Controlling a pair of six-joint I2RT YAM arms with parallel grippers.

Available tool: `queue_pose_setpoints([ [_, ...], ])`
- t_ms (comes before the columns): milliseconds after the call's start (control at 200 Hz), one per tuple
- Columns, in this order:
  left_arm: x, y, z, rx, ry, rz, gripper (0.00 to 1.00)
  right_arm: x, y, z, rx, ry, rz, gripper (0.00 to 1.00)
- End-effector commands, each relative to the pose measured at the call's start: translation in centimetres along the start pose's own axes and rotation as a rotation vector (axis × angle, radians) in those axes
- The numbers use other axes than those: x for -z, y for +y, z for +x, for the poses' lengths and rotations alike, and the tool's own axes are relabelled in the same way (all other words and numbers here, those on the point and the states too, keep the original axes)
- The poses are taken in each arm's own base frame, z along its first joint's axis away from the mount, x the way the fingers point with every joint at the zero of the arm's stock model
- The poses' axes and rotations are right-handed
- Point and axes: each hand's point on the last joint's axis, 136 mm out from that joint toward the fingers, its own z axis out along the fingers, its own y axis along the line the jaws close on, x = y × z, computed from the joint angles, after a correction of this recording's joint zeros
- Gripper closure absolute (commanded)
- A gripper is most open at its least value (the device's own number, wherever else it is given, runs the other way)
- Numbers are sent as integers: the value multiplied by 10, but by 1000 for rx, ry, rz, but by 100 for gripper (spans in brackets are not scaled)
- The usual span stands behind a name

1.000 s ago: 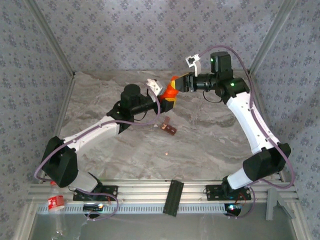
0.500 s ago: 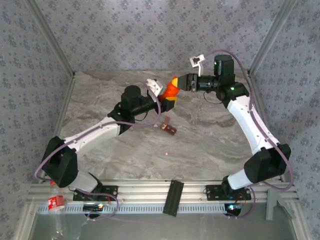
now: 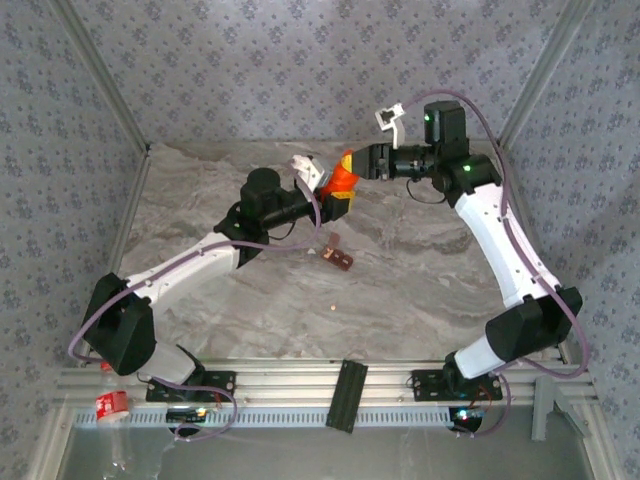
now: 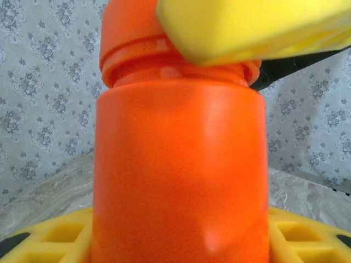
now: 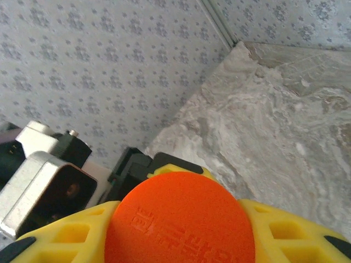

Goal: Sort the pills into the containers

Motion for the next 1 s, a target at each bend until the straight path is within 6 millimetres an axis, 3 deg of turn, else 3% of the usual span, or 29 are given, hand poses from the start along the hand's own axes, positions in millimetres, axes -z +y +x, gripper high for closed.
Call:
queue_pose_setpoints([
  [0,10,-17,-66,-95,-164,57,100,-8,2,35,-13,161,1,75],
  [160,8,-16,-67,-99,-168,53,100,-18,14,40,1,193,-60,75],
  [305,12,-6,-71,-84,-217,-7,100,-28,10,44,-67,169,-77,74],
  [620,14,1,-72,-77,-245,-51,100,-18,12,17,-134,16,-94,64],
  [755,13,3,-70,-75,-238,-61,100,-12,16,12,-119,2,-80,54],
  [889,12,5,-69,-79,-234,-68,100,-7,20,9,-107,-13,-61,31],
  [994,12,5,-71,-81,-237,-72,100,2,25,4,-90,-38,-52,21],
])
